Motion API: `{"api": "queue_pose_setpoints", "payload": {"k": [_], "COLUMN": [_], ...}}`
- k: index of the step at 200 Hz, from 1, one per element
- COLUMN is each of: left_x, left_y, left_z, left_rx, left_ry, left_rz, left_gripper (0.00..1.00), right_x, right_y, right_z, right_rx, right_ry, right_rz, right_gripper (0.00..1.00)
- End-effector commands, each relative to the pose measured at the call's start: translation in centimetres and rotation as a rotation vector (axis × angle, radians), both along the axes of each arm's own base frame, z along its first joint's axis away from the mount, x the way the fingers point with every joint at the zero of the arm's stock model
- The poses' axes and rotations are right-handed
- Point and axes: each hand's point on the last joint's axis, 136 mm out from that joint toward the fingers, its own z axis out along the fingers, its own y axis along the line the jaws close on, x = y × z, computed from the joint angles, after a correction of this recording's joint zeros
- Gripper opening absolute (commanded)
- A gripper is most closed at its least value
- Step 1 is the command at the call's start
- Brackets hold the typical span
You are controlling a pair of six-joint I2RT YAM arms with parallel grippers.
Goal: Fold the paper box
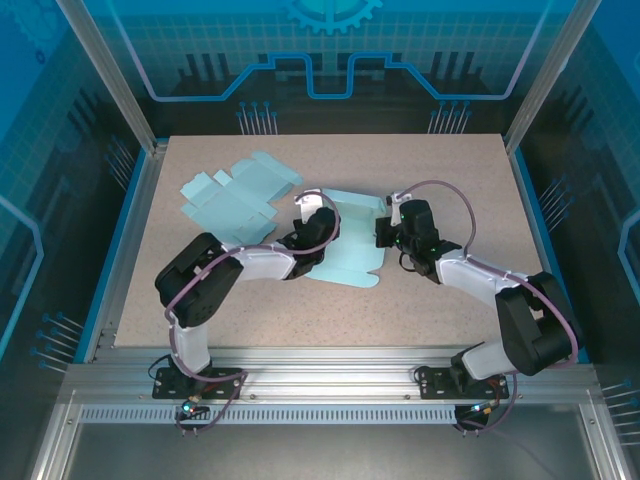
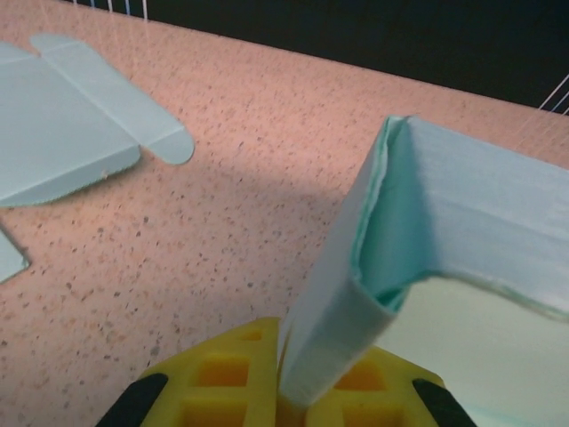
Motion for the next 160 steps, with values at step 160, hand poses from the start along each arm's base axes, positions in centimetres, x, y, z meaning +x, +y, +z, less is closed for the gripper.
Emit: {"api": "queue_pose_setpoints", "payload": {"k": [160], "left_x": [0.3], "left_y": [-1.1], "left_z": [7.0], "left_rx": [0.067], "left_ry": [-0.368], "left_rz": [-0.331], "left_gripper": [0.54], "right_x": [-0.9], "right_y": [-1.3], "right_z": [-2.2], "right_rx": [-0.042], "right_ry": [0.094], "right_rz": [-0.057], "right_gripper": [0.00]}}
